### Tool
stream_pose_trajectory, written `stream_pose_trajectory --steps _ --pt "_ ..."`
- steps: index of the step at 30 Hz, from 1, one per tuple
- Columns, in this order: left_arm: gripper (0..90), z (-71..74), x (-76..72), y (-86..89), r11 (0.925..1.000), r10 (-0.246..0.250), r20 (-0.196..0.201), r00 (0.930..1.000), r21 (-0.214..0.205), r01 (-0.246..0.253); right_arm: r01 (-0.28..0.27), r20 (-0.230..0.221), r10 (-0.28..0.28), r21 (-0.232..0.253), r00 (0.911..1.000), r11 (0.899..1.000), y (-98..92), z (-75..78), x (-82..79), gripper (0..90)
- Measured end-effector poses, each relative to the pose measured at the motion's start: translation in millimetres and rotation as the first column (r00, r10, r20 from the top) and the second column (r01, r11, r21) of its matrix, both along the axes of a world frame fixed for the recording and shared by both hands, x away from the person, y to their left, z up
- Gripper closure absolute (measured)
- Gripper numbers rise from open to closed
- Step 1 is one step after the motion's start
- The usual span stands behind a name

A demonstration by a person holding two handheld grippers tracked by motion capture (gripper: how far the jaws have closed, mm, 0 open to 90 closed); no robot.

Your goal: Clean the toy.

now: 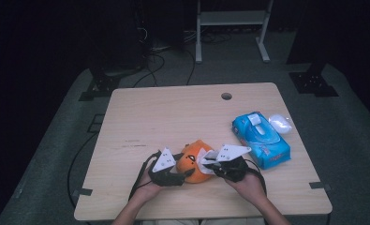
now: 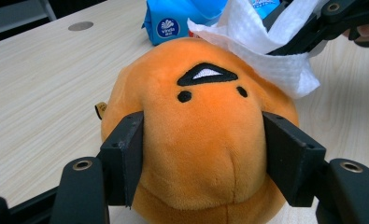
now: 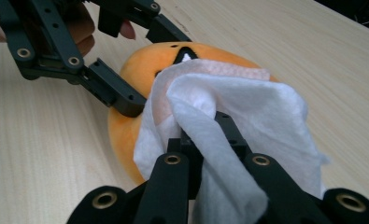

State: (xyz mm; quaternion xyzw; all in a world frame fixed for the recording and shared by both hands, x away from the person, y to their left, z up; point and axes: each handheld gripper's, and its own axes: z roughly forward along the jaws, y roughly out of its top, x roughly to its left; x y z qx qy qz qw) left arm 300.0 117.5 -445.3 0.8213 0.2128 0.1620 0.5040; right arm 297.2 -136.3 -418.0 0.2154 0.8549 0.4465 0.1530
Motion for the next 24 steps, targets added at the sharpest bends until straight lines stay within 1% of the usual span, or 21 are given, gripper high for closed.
stream_pose_trajectory --steps 1,2,4,5,6,7,8,9,11,12,13,15,16,17,18,19,20,21,22,23,24 --pt "33.7 0.1 1.1 1.3 0.9998 0.008 -0.007 0.9999 -0.016 -0.008 0.008 -0.008 -0.008 0.013 0.9999 1.0 -2.7 0.7 2.2 83.4" --pt "29.3 1.2 1.7 2.5 0.9993 0.029 -0.015 0.9995 -0.024 -0.029 0.023 -0.021 -0.022 0.033 0.9995 0.999 -7.2 0.6 5.9 83.4" --pt "15.9 2.5 1.6 3.7 0.9966 0.066 -0.043 0.9969 -0.047 -0.068 0.06 -0.03 -0.059 0.033 0.9978 0.998 -15.7 -1.8 11.7 83.5" --pt "11.6 1.7 1.2 3.5 0.9971 0.064 -0.053 0.9965 -0.037 -0.066 0.074 -0.049 -0.072 0.046 0.9962 0.996 -19.9 -3.9 13.9 83.5" --pt "10.9 -0.4 0.4 2.6 0.998 0.057 -0.057 0.9968 -0.025 -0.058 0.078 -0.053 -0.075 0.05 0.9958 0.996 -21.0 -5.0 14.2 83.4" --pt "12.0 -2.3 -0.1 1.3 0.9991 0.041 -0.061 0.9973 -0.006 -0.042 0.075 -0.053 -0.072 0.046 0.996 0.996 -19.4 -5.3 13.0 83.4" --pt "18.5 -3.0 -1.1 0.2 0.9997 0.024 -0.049 0.9985 0.012 -0.024 0.064 -0.042 -0.063 0.04 0.9971 0.997 -16.2 -4.4 11.1 83.4" --pt "23.9 -2.5 -1.6 -0.7 0.9996 0.022 -0.028 0.9994 0.018 -0.022 0.049 -0.03 -0.048 0.036 0.9984 0.998 -11.8 -2.8 8.1 83.4" --pt "33.4 1.3 -1.1 -2.7 0.9997 0.011 -0.008 0.9999 0.02 -0.011 0.005 -0.009 -0.005 0.029 0.9999 1.0 -1.8 0.3 1.1 83.4" --pt "36.8 1.8 -0.6 -3.7 0.9997 0.001 -0.001 1.0 0.022 -0.001 -0.01 0.006 0.01 0.022 0.9999 1.0 4.1 1.6 -2.4 83.4" --pt "38.3 1.1 0.4 -3.5 0.9999 -0.002 0.0 1.0 0.013 0.002 -0.029 0.015 0.028 0.017 0.9995 0.999 8.9 3.3 -4.9 83.4" --pt "38.4 0.3 2.2 -0.5 1.0 -0.001 -0.014 0.9999 -0.008 0.001 -0.027 0.025 0.026 0.014 0.9993 1.0 9.2 5.5 -3.5 83.4" --pt "36.3 0.2 2.3 0.2 0.9999 0.007 -0.016 0.9999 -0.012 -0.007 -0.003 0.017 0.002 0.027 0.9999 1.0 4.7 6.0 -0.2 83.4" --pt "31.4 0.6 1.9 0.5 0.9993 0.029 -0.022 0.9993 -0.02 -0.03 0.017 0.013 -0.018 0.03 0.9998 0.999 0.9 5.7 2.5 83.5" --pt "22.5 1.2 1.4 0.6 0.997 0.064 -0.036 0.9973 -0.04 -0.066 0.049 0.02 -0.049 0.014 0.9986 0.999 -4.2 4.1 6.3 83.5" --pt "15.6 1.3 1.4 0.4 0.996 0.075 -0.052 0.9959 -0.045 -0.077 0.08 0.011 -0.08 0.01 0.9967 0.997 -11.6 -0.1 11.1 83.5" --pt "12.9 0.6 1.4 -0.3 0.9959 0.077 -0.06 0.9952 -0.043 -0.08 0.09 -0.027 -0.089 0.037 0.9957 0.995 -17.7 -3.5 14.4 83.5" --pt "11.9 -0.9 1.8 -1.6 0.9961 0.075 -0.072 0.9946 -0.04 -0.078 0.092 -0.04 -0.09 0.047 0.9951 0.995 -20.4 -5.5 15.4 83.5" --pt "13.1 -2.2 2.4 -2.6 0.997 0.067 -0.089 0.9937 -0.032 -0.07 0.091 -0.04 -0.089 0.046 0.9952 0.995 -20.6 -6.3 14.8 83.5" --pt "22.0 -2.8 2.3 -3.1 0.9986 0.044 -0.086 0.9953 -0.025 -0.046 0.083 -0.03 -0.082 0.04 0.9962 0.996 -18.0 -5.0 12.6 83.5" --pt "26.2 -1.5 1.4 -4.3 0.9993 0.037 -0.056 0.9977 -0.006 -0.038 0.067 -0.024 -0.066 0.04 0.9975 0.997 -13.2 -2.8 9.2 83.4"
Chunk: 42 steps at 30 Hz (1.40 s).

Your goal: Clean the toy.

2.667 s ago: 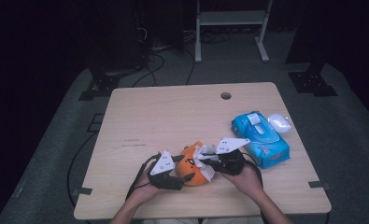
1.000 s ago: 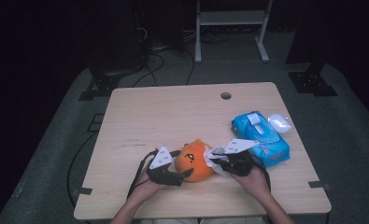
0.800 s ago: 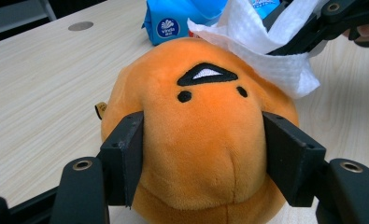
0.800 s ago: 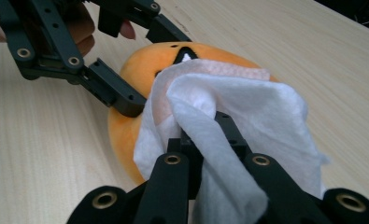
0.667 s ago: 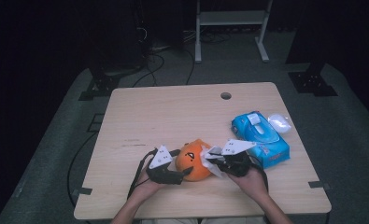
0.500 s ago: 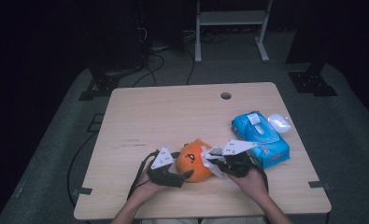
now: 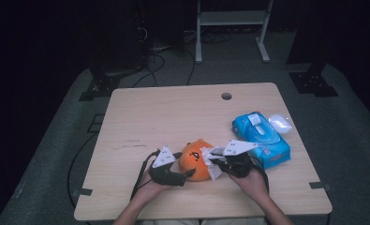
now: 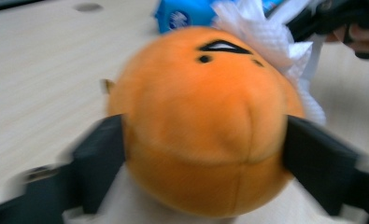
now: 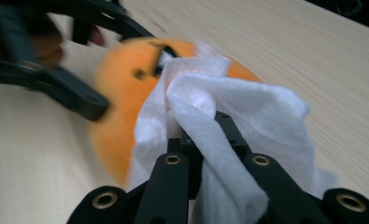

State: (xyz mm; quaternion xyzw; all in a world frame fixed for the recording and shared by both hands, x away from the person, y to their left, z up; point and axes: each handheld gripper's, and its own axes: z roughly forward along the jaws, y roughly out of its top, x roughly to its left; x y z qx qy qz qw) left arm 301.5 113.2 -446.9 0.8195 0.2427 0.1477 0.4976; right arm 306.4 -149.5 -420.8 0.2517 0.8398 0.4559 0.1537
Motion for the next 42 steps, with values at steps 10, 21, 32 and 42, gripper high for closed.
stream_pose_trajectory --steps 10,21,32,42 --pt "38.1 3.1 -8.0 -6.4 0.997 -0.061 0.102 0.993 0.053 0.056 0.02 0.041 -0.02 -0.006 0.999 1.0 -0.5 7.7 3.9 83.4" --pt "39.3 3.6 -8.7 -12.3 0.9973 -0.056 0.126 0.9905 0.054 0.05 -0.083 0.05 0.083 0.001 0.9953 0.997 22.0 14.5 -8.2 83.4" --pt "10.5 0.0 0.5 -10.5 0.997 0.013 -0.049 0.9987 -0.075 -0.016 -0.005 -0.007 0.005 0.016 1.0 1.0 -3.2 1.6 0.4 83.5" --pt "39.2 4.5 -15.6 -20.2 0.994 -0.09 0.152 0.9842 0.076 0.079 -0.037 0.034 0.036 0.023 0.9988 0.999 8.2 17.9 -2.0 83.4"
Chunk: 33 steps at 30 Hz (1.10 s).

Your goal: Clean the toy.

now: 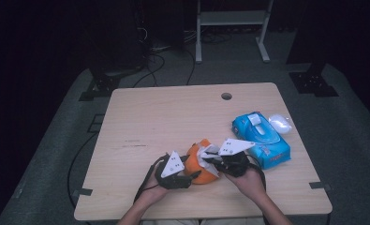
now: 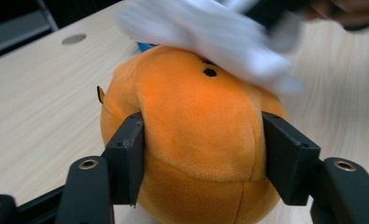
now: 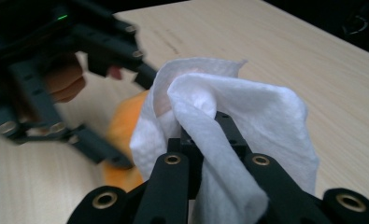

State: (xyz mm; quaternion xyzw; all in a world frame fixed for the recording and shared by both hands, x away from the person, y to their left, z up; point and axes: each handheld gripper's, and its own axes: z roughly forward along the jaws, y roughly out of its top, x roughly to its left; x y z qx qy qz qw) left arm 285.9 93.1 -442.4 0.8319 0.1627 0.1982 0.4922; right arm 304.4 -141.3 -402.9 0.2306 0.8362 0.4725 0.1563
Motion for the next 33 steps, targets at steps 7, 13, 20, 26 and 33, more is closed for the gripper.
stream_pose_trajectory --steps 7,13,20,26,33 --pt "17.6 -1.2 5.7 1.7 0.9974 0.015 -0.085 0.9963 -0.069 -0.02 0.033 -0.032 -0.034 -0.017 0.9989 0.999 -16.7 -11.1 5.3 83.5" --pt "20.9 -0.9 8.4 6.0 0.9944 0.033 -0.186 0.9821 -0.093 -0.051 -0.006 -0.027 0.005 -0.039 0.9996 0.999 -7.9 -8.0 -8.5 83.5" --pt "42.2 6.6 -5.1 -4.0 0.9993 -0.027 0.033 0.9991 0.026 0.026 -0.051 0.011 0.052 -0.027 0.9986 0.998 9.0 4.6 -14.1 83.5" --pt "33.5 4.9 -3.8 -5.0 0.9991 -0.036 0.013 0.9993 -0.022 0.037 0.034 -0.021 -0.034 -0.011 0.9992 0.999 -17.4 -3.5 2.8 83.5" --pt "21.5 -0.7 8.7 0.8 0.9926 0.017 -0.199 0.9799 -0.114 -0.04 0.022 -0.032 -0.023 -0.033 0.9992 0.999 -17.3 -6.7 -2.8 83.5"
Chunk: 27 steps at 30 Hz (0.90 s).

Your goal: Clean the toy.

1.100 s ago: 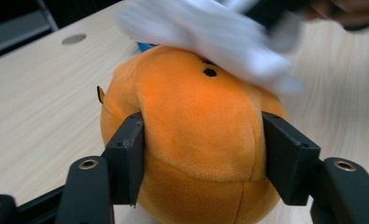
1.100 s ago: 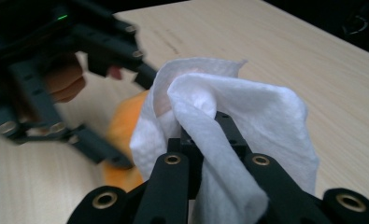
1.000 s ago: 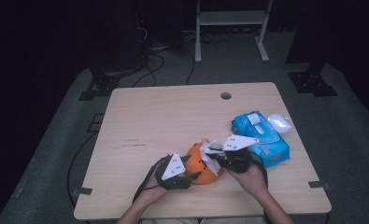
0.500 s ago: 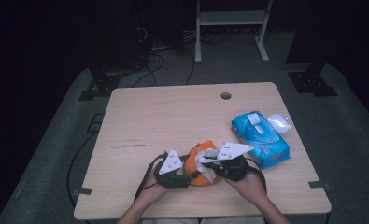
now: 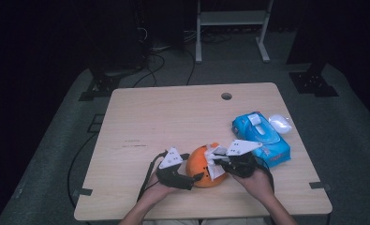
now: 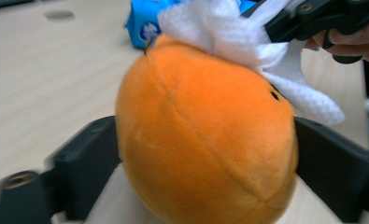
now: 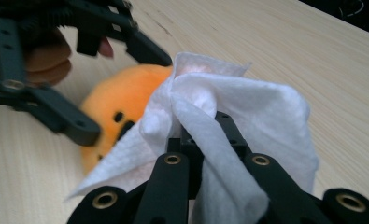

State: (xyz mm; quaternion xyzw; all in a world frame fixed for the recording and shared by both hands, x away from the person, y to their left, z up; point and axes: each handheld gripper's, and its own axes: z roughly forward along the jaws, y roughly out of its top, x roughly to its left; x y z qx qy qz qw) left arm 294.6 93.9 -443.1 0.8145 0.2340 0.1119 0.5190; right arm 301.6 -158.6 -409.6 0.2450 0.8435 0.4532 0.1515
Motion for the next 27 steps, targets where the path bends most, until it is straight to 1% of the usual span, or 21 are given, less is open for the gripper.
stream_pose_trajectory --steps 1,2,3,5,7,8,9,10,12,13,15,17,18,20,21,22,23,24,25,26,27 --pt "25.0 1.8 -1.6 -0.5 0.9997 -0.006 0.026 0.9997 0.023 0.005 -0.004 0.004 0.004 -0.002 1.0 1.0 2.8 1.2 -1.6 83.5" --pt "31.3 3.9 -3.7 -0.8 0.9992 -0.014 0.056 0.9984 0.037 0.012 -0.012 0.012 0.012 -0.005 0.9999 1.0 5.7 2.6 -3.5 83.5" --pt "35.8 5.6 -5.9 -1.9 0.9983 -0.023 0.092 0.9955 0.055 0.018 -0.023 0.012 0.023 0.004 0.9997 1.0 8.4 4.2 -5.4 83.5" --pt "40.3 7.6 -10.5 -5.7 0.9948 -0.054 0.154 0.9867 0.094 0.04 -0.063 0.01 0.062 0.039 0.998 0.997 14.7 8.4 -10.2 83.5" --pt "42.6 8.9 -16.0 -10.1 0.9892 -0.09 0.208 0.9739 0.132 0.064 -0.098 0.027 0.097 0.041 0.9949 0.994 23.8 12.3 -16.4 83.5" --pt "43.2 9.6 -18.4 -11.9 0.9869 -0.102 0.228 0.9684 0.146 0.069 -0.106 0.041 0.104 0.032 0.9937 0.994 26.9 14.0 -18.0 83.5" --pt "43.4 10.1 -19.7 -12.5 0.9845 -0.111 0.239 0.9645 0.159 0.074 -0.098 0.054 0.096 0.026 0.9939 0.995 28.3 15.4 -18.5 83.5" --pt "43.4 10.0 -20.4 -12.9 0.9839 -0.116 0.246 0.9623 0.161 0.078 -0.087 0.059 0.085 0.027 0.9946 0.996 26.7 16.2 -16.7 83.5" --pt "43.3 8.9 -19.9 -12.4 0.9835 -0.119 0.246 0.9618 0.162 0.081 -0.049 0.062 0.047 0.031 0.9969 0.998 18.0 15.2 -9.9 83.6" --pt "43.0 7.9 -19.4 -12.0 0.9854 -0.114 0.239 0.9642 0.151 0.079 -0.021 0.072 0.02 0.017 0.9972 1.0 12.3 13.2 -5.6 83.6" --pt "41.2 6.7 -16.9 -10.7 0.9886 -0.105 0.222 0.9693 0.129 0.078 0.025 0.034 -0.026 0.027 0.9991 0.999 -2.1 7.1 2.7 83.6" --pt "35.2 6.2 -14.3 -10.4 0.9921 -0.09 0.2 0.9756 0.104 0.07 0.04 0.001 -0.04 0.046 0.9992 0.998 -11.3 1.7 7.1 83.5" --pt "29.7 6.2 -12.8 -10.3 0.994 -0.08 0.183 0.9799 0.089 0.064 0.042 -0.006 -0.042 0.048 0.9991 0.998 -12.6 1.0 7.2 83.5" --pt "18.6 6.3 -9.4 -9.6 0.9981 -0.047 0.123 0.9913 0.045 0.042 0.035 0.004 -0.035 0.038 0.9994 0.999 -8.2 1.6 5.0 83.5" --pt "15.4 6.5 -7.3 -8.3 0.9993 -0.035 0.084 0.9959 0.017 0.033 0.021 0.004 -0.021 0.039 0.9998 0.999 -4.7 1.9 2.9 83.5" --pt "13.0 6.9 -6.1 -7.3 0.9997 -0.025 0.062 0.9978 -0.005 0.026 -0.001 -0.003 0.001 0.049 1.0 0.999 1.1 1.9 -0.5 83.5" --pt "12.3 7.7 -5.3 -6.0 0.9995 -0.023 0.043 0.9988 -0.019 0.023 -0.022 0.001 0.022 0.045 0.9998 0.999 7.0 2.3 -3.9 83.5" --pt "13.0 8.3 -5.1 -5.6 0.9995 -0.015 0.038 0.9992 -0.029 0.016 -0.038 0.008 0.038 0.035 0.9993 0.999 12.5 3.3 -7.4 83.5" --pt "18.1 8.7 -5.5 -5.0 0.9999 -0.007 0.051 0.9987 -0.012 0.007 -0.053 0.013 0.052 0.032 0.9986 0.998 16.5 4.7 -9.5 83.5" --pt "24.7 8.3 -5.8 -4.8 1.0 -0.003 0.059 0.9983 -0.002 0.003 -0.053 0.027 0.052 0.022 0.9982 0.998 18.3 6.1 -10.4 83.5" --pt "26.4 7.4 -5.7 -4.2 1.0 -0.001 0.052 0.9987 -0.005 0.002 -0.047 0.032 0.047 0.016 0.9984 0.999 18.1 6.9 -10.4 83.5"
